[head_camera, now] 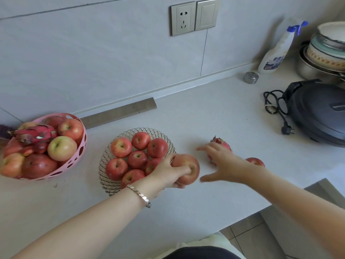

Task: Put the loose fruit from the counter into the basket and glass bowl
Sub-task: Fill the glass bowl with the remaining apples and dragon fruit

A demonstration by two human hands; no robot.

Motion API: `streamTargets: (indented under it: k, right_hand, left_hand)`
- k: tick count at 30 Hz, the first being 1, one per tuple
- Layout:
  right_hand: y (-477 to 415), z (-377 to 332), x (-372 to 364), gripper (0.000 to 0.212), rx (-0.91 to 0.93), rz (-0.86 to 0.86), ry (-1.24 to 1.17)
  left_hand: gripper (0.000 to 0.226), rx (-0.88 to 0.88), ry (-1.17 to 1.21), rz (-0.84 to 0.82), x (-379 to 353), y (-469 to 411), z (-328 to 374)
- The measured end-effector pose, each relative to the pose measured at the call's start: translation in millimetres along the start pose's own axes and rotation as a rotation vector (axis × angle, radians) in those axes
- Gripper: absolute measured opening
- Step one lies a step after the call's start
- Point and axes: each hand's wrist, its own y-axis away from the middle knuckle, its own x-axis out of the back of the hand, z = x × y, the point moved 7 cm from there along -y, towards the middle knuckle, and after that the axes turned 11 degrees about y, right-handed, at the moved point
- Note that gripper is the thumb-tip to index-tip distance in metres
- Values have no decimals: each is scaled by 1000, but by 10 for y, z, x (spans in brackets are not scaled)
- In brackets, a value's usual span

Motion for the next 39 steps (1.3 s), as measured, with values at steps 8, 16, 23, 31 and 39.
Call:
streamTargets:
  k: [8, 16, 23, 31, 39]
  right_hand:
    - [104, 1388, -576, 55, -724, -255, 285]
    - [92, 1082, -452, 60, -571, -257, 49]
    - [-211, 256, 24, 58, -351, -27, -245]
    - [-595, -339, 63, 68, -191, -2, -146]
    - [-745, -511, 11, 72, -136, 22, -182]
  left_hand:
    - [36, 64, 83, -42, 174, 35, -55]
    - [45, 57, 175, 45, 449, 56, -139]
    - [56, -233, -194, 354, 1164, 96, 215]
    - [56, -231, -371, 398, 1544, 46, 160]
    - [59, -151, -653, 508, 1697, 48, 128]
